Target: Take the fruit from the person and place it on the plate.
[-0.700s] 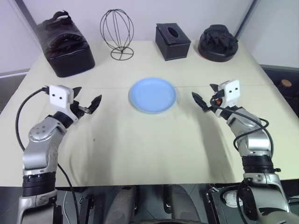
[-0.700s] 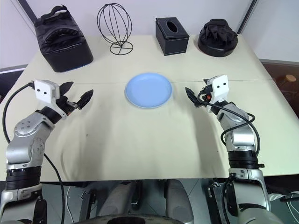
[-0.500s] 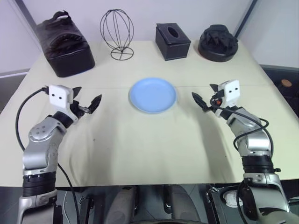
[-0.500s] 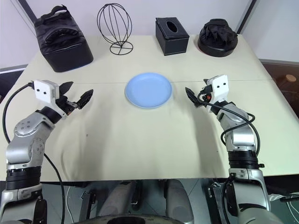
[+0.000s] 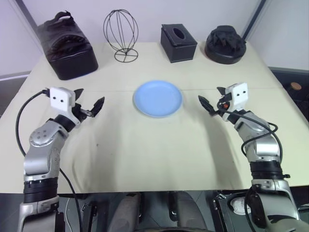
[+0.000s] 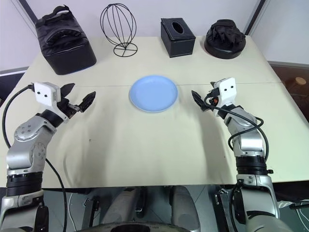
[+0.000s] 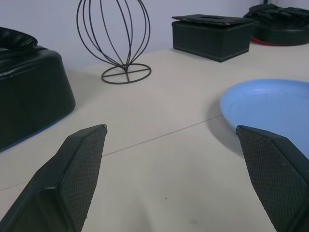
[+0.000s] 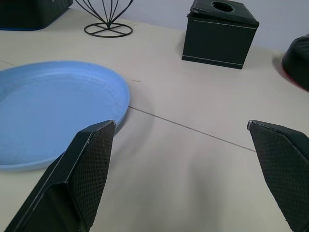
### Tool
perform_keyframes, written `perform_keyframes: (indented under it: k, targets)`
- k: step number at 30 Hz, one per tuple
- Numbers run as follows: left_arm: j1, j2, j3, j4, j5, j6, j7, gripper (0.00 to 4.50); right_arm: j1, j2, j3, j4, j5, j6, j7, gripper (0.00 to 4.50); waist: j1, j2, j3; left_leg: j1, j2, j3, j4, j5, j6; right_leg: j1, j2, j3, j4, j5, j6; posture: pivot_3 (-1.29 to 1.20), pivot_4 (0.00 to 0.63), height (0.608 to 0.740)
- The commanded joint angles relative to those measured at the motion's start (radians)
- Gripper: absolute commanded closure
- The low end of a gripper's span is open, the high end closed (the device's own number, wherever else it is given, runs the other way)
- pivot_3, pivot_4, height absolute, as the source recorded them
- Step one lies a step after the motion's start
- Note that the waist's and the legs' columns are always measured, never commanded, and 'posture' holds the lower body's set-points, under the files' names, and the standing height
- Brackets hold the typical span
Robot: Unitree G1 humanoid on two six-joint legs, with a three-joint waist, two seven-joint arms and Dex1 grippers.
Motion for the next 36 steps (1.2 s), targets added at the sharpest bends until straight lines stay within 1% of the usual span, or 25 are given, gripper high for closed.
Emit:
perform_keyframes:
  k: [1, 36]
  targets:
    - [-0.018, 0.018, 0.007, -0.011, 0.005, -0.021, 0.0, 0.03, -0.006, -0.001, -0.023, -0.017, 0.005, -0.022, -0.002, 0.0, 0.0, 0.0, 0.0, 0.0, 0.0, 0.0, 0.0, 0.0, 0.0, 0.0, 0.0, 0.0, 0.0, 0.0, 0.0, 0.0, 0.15, 0.74]
    - [-0.018, 0.02, 0.007, -0.011, 0.005, -0.02, -0.003, 0.03, -0.008, 0.001, -0.019, -0.017, 0.003, -0.022, 0.001, 0.0, 0.0, 0.0, 0.0, 0.0, 0.0, 0.0, 0.0, 0.0, 0.0, 0.0, 0.0, 0.0, 0.0, 0.0, 0.0, 0.0, 0.15, 0.74]
